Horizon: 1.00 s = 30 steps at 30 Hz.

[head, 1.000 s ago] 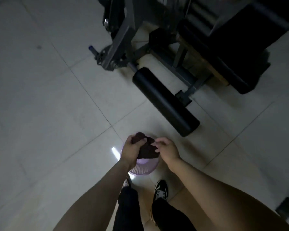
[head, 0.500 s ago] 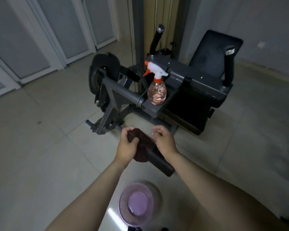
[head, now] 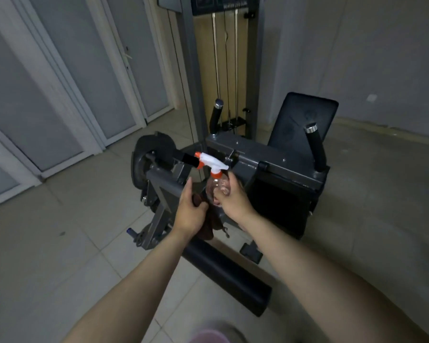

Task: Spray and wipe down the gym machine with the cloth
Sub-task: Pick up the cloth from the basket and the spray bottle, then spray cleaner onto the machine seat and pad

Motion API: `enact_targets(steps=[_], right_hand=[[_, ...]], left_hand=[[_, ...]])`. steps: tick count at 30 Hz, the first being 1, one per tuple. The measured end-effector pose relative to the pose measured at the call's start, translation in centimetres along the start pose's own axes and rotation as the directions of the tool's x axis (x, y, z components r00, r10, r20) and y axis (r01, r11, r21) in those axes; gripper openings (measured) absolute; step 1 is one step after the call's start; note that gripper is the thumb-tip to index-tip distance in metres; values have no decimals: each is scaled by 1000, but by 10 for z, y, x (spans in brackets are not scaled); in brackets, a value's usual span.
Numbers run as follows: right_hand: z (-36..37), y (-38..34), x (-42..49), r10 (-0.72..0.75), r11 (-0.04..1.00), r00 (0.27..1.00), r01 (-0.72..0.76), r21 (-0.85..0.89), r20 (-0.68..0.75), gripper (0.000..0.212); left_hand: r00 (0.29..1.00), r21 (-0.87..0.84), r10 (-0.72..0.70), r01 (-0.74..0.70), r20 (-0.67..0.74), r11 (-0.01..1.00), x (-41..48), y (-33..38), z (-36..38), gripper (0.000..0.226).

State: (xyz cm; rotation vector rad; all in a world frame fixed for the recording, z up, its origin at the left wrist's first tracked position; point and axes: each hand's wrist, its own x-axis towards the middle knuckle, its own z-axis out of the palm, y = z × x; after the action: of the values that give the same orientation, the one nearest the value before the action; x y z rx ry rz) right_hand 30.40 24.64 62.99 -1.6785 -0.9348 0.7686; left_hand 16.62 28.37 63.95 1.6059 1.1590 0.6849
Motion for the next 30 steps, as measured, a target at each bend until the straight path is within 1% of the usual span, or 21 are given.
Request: enact_targets(steps=[3,6,8,10,11,13,15,16,17,19,21,24,26,28,30], right_hand=[[-6,-1,27,-39,999,993,35,34,115,71],[-19,-2,52,-41,998,972,53,-45,231,75],[-31,-1,66,-84,987,956,118,-109,281,77],[-48,2,77,-136,967,941,194,-164,310,75],[-59,5,82,-160,962,938,217,-163,308,71],[-88,10,86,-203,959,931,252,-129,304,66],[-122,4,83,-283,945,910,318,-72,303,69],[-146,-2,83,-338,929,893,367,-46,296,67],[-170,-8,84,-377,918,883,396,-13,281,61],[-215,-20,85,-396,917,888,397,43,236,50],[-266,-27,86,-378,926,909,370,74,175,51],[-332,-29,86,-369,923,926,354,147,84,43],[-373,-23,88,-362,921,932,358,153,-6,50],[-406,-7,96,-303,935,948,315,162,-95,50],[-435,13,105,-223,953,963,248,175,-148,49]], left_hand=[[999,-43,-40,39,-15,998,14,19,15,87],[999,-114,-45,44,-8,992,27,31,36,87],[996,-145,-43,32,-74,989,29,41,52,78],[986,-165,-51,25,-156,986,28,51,71,68],[982,-168,-55,24,-183,985,29,56,81,65],[978,-138,-40,12,-205,990,26,72,102,64],[980,-110,6,-28,-197,993,22,94,122,61],[982,-129,44,-69,-186,989,20,109,137,59],[981,-152,78,-105,-177,983,19,125,150,58],[978,-173,140,-166,-156,971,18,155,175,58],[971,-163,201,-221,-129,962,25,184,206,58],[961,-176,268,-276,-69,945,36,214,255,58],[949,-193,315,-313,-20,930,46,227,293,56],[941,-215,337,-321,40,922,60,231,331,55],[943,-245,319,-288,96,926,75,229,369,55]])
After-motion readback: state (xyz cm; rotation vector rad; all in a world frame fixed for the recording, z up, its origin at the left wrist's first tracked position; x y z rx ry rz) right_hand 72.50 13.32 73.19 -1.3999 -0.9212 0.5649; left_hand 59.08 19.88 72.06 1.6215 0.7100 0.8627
